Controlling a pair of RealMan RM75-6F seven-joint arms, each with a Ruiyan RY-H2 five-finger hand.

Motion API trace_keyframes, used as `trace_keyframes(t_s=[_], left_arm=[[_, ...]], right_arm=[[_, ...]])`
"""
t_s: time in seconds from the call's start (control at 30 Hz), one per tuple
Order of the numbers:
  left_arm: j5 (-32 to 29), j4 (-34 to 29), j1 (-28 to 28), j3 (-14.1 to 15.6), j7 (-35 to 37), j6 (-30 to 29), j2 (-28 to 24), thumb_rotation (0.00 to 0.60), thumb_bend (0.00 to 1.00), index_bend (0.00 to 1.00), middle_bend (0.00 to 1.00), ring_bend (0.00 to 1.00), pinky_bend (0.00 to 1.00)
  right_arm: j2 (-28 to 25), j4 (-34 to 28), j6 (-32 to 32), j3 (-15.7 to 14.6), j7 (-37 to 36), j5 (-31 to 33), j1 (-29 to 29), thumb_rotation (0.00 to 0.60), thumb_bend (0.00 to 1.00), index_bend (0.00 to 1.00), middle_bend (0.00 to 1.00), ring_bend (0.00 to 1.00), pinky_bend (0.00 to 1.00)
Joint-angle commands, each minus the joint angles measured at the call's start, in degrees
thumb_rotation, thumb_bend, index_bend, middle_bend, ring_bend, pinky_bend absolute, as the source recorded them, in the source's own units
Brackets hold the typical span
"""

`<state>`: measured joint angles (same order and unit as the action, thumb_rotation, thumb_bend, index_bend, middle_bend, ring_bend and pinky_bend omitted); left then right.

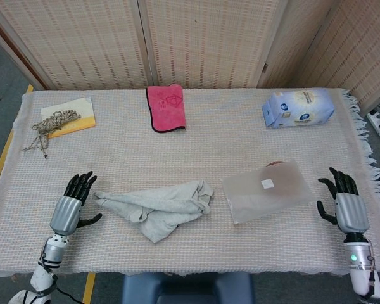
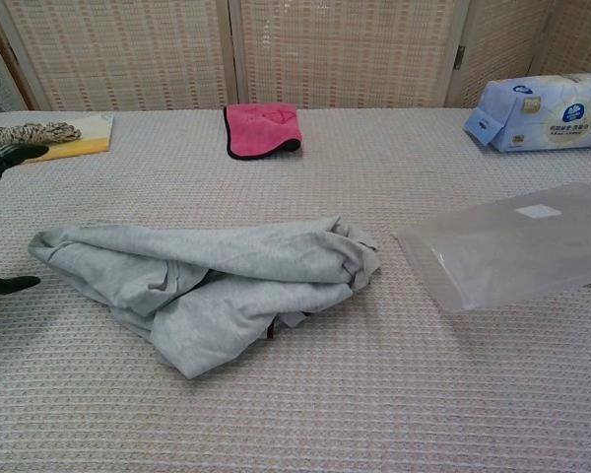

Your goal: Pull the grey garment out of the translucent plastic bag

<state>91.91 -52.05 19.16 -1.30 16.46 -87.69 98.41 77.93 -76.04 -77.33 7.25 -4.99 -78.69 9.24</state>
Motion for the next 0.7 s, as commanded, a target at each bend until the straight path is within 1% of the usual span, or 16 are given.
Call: trace_keyframes(t_s=[0.03,0.07,0.17,0.27,0.33,0.37,0.43,0.5,0.6,0.63,0.7], left_arm=[[-0.6,-17.4,-1.0,1.9,-5.3,3.2,-10.0,0.6,0.06,0.0,0.0,0.0,0.0],[-1.7,-21.8,-1.4,2.3,-7.3,4.4,-12.7,0.6,0.06,0.01,0.0,0.0,0.0],[-6.3,-33.0,-2.9,2.9,-10.3,7.8,-19.7,0.6,0.06,0.08,0.0,0.0,0.0],[-10.3,-39.5,-4.7,3.2,-14.5,8.4,-25.2,0.6,0.08,0.11,0.0,0.0,0.0],[-12.3,-41.4,-7.0,3.7,-17.1,6.6,-27.6,0.6,0.08,0.11,0.0,0.0,0.0],[-12.7,-41.7,-7.7,3.9,-17.7,5.9,-28.1,0.6,0.08,0.11,0.0,0.0,0.0],[-13.0,-42.0,-10.4,4.2,-18.4,2.5,-29.1,0.6,0.09,0.11,0.0,0.0,0.0],[-11.0,-40.9,-12.7,4.4,-16.2,-1.4,-29.3,0.6,0.1,0.11,0.0,0.0,0.0],[-6.7,-40.1,-13.8,4.2,-11.9,-5.1,-30.2,0.6,0.11,0.08,0.02,0.0,0.0],[-5.8,-39.1,-14.4,3.7,-12.2,-6.9,-30.0,0.6,0.12,0.08,0.03,0.0,0.0],[-5.7,-38.3,-15.1,3.5,-14.6,-7.9,-29.9,0.6,0.12,0.08,0.03,0.0,0.0]], right_arm=[[-6.6,-9.3,-3.0,-1.6,4.9,-1.1,-2.6,0.6,0.12,0.0,0.0,0.0,0.0],[-8.3,-11.9,-4.6,-2.1,6.4,-1.9,-3.5,0.6,0.11,0.0,0.0,0.0,0.0],[-12.5,-17.9,-7.8,-3.6,11.1,-3.6,-5.7,0.6,0.11,0.0,0.0,0.0,0.0],[-15.8,-22.8,-9.9,-4.9,16.9,-4.0,-7.6,0.6,0.11,0.0,0.0,0.0,0.0],[-16.8,-24.8,-11.1,-5.6,19.4,-4.4,-8.6,0.6,0.11,0.0,0.0,0.0,0.0],[-17.0,-25.1,-11.4,-5.8,19.5,-4.6,-8.9,0.6,0.11,0.0,0.0,0.0,0.0],[-17.3,-25.0,-12.2,-6.5,18.4,-5.4,-9.8,0.6,0.11,0.0,0.0,0.0,0.0],[-17.3,-24.1,-12.2,-7.2,15.7,-6.2,-10.4,0.6,0.11,0.0,0.0,0.0,0.0],[-18.3,-23.4,-10.3,-7.6,13.3,-6.6,-9.8,0.6,0.11,0.0,0.0,0.0,0.0],[-18.5,-23.3,-9.9,-7.5,13.0,-6.4,-9.7,0.6,0.11,0.0,0.0,0.0,0.0],[-18.7,-23.3,-9.7,-7.5,12.6,-6.5,-9.7,0.6,0.11,0.0,0.0,0.0,0.0]])
